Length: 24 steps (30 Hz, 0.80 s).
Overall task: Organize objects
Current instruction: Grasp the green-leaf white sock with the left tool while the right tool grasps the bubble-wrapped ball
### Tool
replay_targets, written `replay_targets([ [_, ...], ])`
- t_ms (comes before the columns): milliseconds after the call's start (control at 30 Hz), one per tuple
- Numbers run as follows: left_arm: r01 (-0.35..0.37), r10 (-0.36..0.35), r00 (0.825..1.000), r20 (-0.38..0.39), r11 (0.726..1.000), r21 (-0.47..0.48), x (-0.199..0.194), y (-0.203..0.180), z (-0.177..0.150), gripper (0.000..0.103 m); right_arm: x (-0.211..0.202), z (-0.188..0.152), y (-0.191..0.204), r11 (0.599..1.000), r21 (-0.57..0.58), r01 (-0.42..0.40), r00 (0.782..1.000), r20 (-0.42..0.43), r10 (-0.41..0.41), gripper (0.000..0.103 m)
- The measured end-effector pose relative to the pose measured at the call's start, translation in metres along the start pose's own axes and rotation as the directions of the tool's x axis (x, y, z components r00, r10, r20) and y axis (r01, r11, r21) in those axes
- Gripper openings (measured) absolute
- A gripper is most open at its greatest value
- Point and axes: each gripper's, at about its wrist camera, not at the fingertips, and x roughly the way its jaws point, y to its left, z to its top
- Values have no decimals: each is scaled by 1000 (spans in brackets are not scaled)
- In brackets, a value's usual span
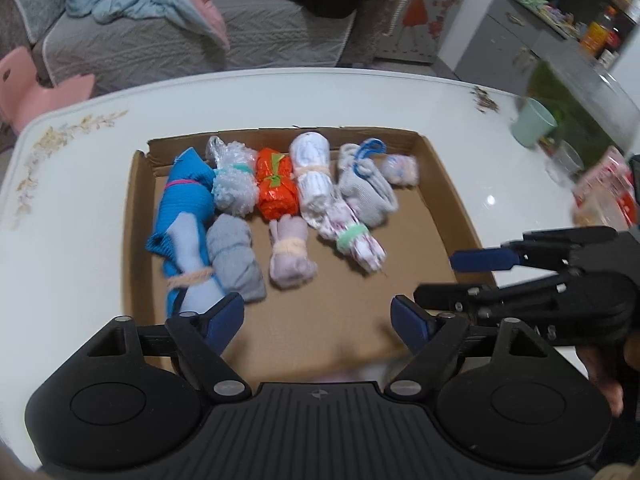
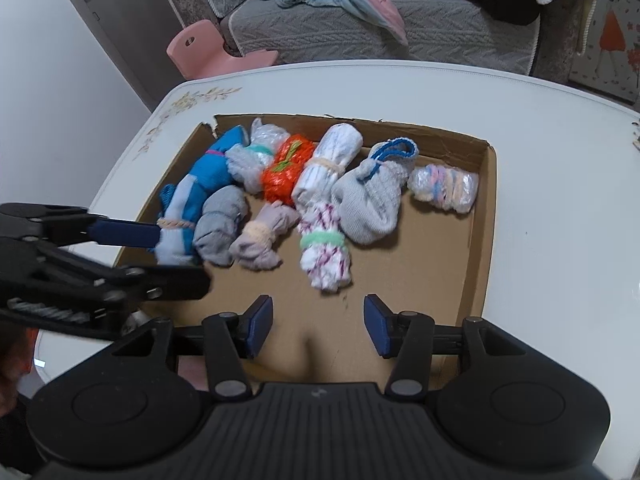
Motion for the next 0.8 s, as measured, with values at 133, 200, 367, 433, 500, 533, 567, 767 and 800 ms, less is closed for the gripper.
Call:
replay_targets([
  [133,-28,28,1000,-1,999,27,-29,8,-19,92,-19,-20,7,1000,8,-18,1000,19,18,54],
  [200,-84,84,996,-3,995,44,-36,19,-30,96,-27,-34,13,1000,-3,-23,1000,14,23,60],
  [367,-197,194,978,-70,980,-36,-31,60,-57,98,-20,-63,32,999,-38,-15,999,-53,13,62],
  [433,-232,228,971,-78,971,-51,-22,68,-64,98,-13,-64,34,1000,-17,-5,998,-70,4,62],
  [500,-244,244,966,-85,970,6,-11,64,-72,96,-4,-62,33,1000,11,1,997,-82,0,61],
  [533,-259,263,961,-89,964,57,-6,58,-76,94,1,-60,32,1000,24,10,996,-87,-8,61],
  [567,-265,275,958,-83,958,109,-3,52,-80,93,6,-59,32,999,32,18,995,-96,-15,60],
  [767,-233,250,968,-20,925,299,17,30,-96,93,19,-64,27,996,82,43,990,-140,-31,58],
  [800,-224,243,970,-28,928,299,20,30,-97,92,18,-66,26,995,88,49,990,-139,-37,58],
])
